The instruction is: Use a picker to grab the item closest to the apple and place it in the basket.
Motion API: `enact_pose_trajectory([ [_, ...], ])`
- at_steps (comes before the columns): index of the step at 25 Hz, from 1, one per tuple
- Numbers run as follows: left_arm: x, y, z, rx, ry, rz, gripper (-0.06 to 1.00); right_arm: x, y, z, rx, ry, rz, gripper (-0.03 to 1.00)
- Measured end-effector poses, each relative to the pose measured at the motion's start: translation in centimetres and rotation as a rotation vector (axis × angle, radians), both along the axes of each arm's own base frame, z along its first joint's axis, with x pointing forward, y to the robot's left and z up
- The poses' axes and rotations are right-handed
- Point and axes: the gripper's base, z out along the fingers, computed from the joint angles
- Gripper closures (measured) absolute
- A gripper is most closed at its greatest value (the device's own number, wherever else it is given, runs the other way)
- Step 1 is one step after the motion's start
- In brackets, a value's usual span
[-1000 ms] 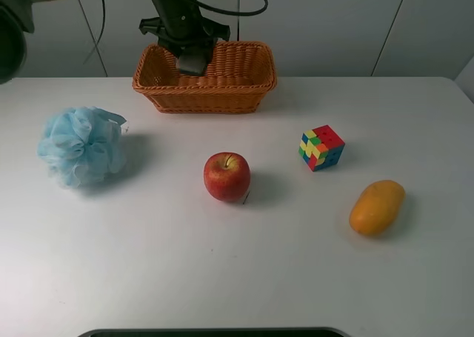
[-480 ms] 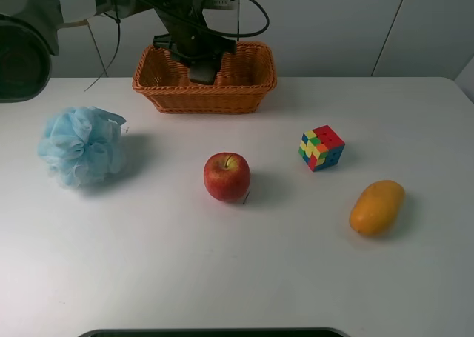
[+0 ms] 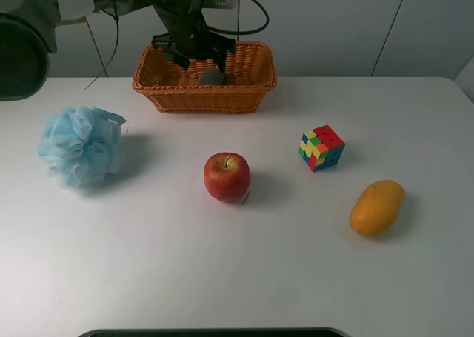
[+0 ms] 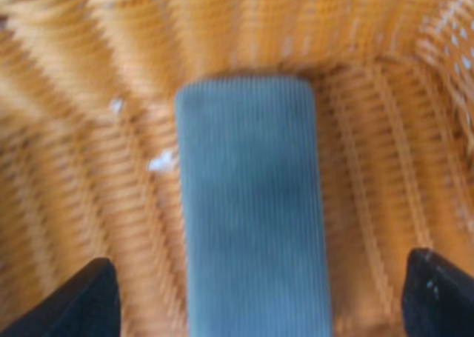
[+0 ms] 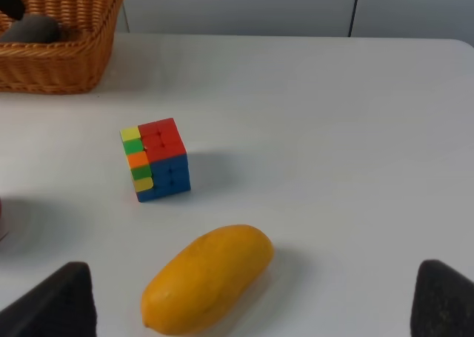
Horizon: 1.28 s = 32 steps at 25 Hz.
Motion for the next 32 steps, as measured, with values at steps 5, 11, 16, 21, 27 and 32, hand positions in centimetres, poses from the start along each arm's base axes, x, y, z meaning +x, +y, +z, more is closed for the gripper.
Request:
enact_pose_trajectory([
  [5, -2.5, 1.4, 6.0, 0.062, 0.075, -0.024, 0.21, 0.0, 0.0, 0.0, 0.002, 0.0, -0.001, 0.33],
  [11, -5.7, 3.1, 14.4, 0.05, -0.036, -0.101, 0.21, 0.0, 0.0, 0.0, 0.002, 0.0, -0.001, 0.33],
  [16, -10.3, 5.4, 17.6, 0.072, -0.015, -0.131, 0.21, 0.0, 0.0, 0.0, 0.002, 0.0, -0.001, 0.33],
  [21, -18.1, 9.6, 21.3, 0.088, -0.032, -0.163, 0.21, 0.0, 0.0, 0.0, 0.002, 0.0, -0.001, 0.33],
  [27, -28.5, 15.1, 21.8, 0.085, -0.052, -0.167, 0.21, 0.0, 0.0, 0.0, 0.002, 0.0, -0.001, 0.33],
  [32, -36.8, 19.4, 20.2, 0.044, -0.115, -0.166, 0.21, 0.0, 0.0, 0.0, 0.002, 0.0, -0.001, 0.33],
])
